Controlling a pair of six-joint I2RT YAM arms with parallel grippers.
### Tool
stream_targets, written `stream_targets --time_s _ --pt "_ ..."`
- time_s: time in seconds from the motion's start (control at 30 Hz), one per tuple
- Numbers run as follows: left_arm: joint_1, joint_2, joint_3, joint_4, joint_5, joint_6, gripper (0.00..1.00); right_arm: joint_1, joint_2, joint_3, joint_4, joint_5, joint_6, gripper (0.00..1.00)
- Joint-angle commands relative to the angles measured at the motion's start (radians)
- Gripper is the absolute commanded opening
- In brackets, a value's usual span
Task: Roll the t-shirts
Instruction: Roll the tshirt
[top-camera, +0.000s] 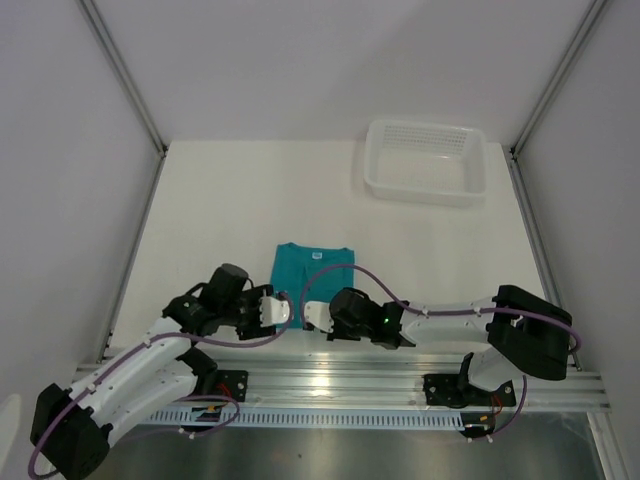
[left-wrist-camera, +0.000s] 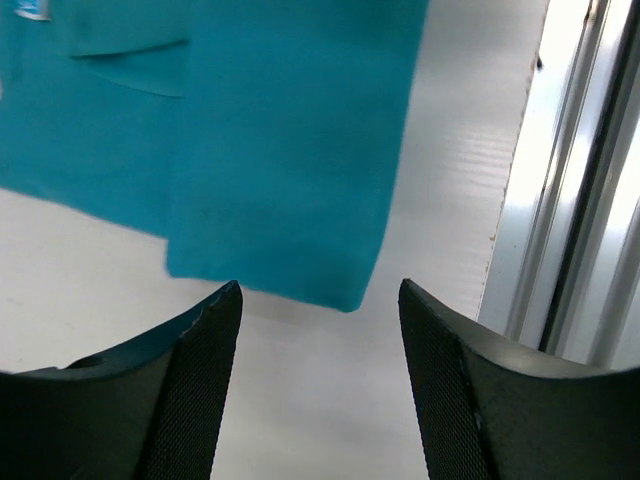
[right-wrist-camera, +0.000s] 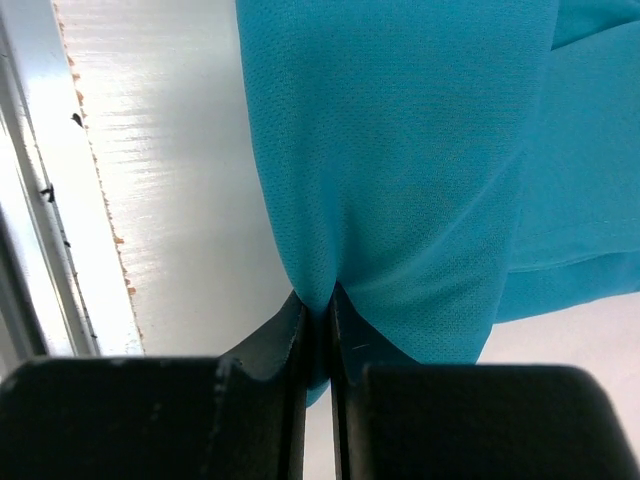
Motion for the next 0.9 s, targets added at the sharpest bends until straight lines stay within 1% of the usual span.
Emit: stream_targets --time_s 0.0,0.07,0.23,0.4,0.43,0.57,0.67,0.7,0.77,0.8,0.83,0.87 --pt "-0.107 0.005 -0.077 0.111 -0.138 0.097 0.68 -0.014 -0.035 -0.002 0.006 -0.064 0.034 0.0" --pt "-0.138 0.018 -0.114 0.15 -0.201 0.108 0.68 -0.02 -0.042 -0.007 0.011 -0.07 0.04 0.0" --pt "-0.18 0.024 -0.154 0.21 -0.238 0.148 0.7 -0.031 -0.056 -0.015 0.022 -0.079 0.051 0.0" --pt "-0.2 0.05 -0.189 0.224 -0.234 0.168 0.7 -0.039 -0.067 -0.016 0.022 -0.081 0.049 0.0" --pt "-0.201 0.057 -0.192 0.236 -0.234 0.168 0.71 -0.04 -0.067 -0.018 0.021 -0.108 0.049 0.0" --pt "-0.215 0.094 -0.203 0.244 -0.208 0.155 0.7 -0.059 -0.073 -0.018 0.021 -0.125 0.053 0.0" --pt "-0.221 0.11 -0.217 0.285 -0.235 0.146 0.69 -0.063 -0.079 -0.019 0.021 -0.131 0.053 0.0" --pt "-0.223 0.111 -0.217 0.291 -0.241 0.146 0.67 -0.065 -0.079 -0.019 0.021 -0.136 0.051 0.0" --pt "-0.223 0.117 -0.215 0.287 -0.249 0.148 0.58 -0.066 -0.081 -0.018 0.021 -0.137 0.049 0.0" --pt "-0.223 0.119 -0.214 0.284 -0.255 0.146 0.52 -0.066 -0.082 -0.018 0.023 -0.137 0.049 0.0" --pt "-0.223 0.119 -0.212 0.277 -0.261 0.145 0.37 -0.066 -0.084 -0.016 0.022 -0.137 0.049 0.0" --pt "-0.223 0.119 -0.211 0.273 -0.279 0.135 0.31 -0.065 -0.085 -0.016 0.023 -0.14 0.046 0.0"
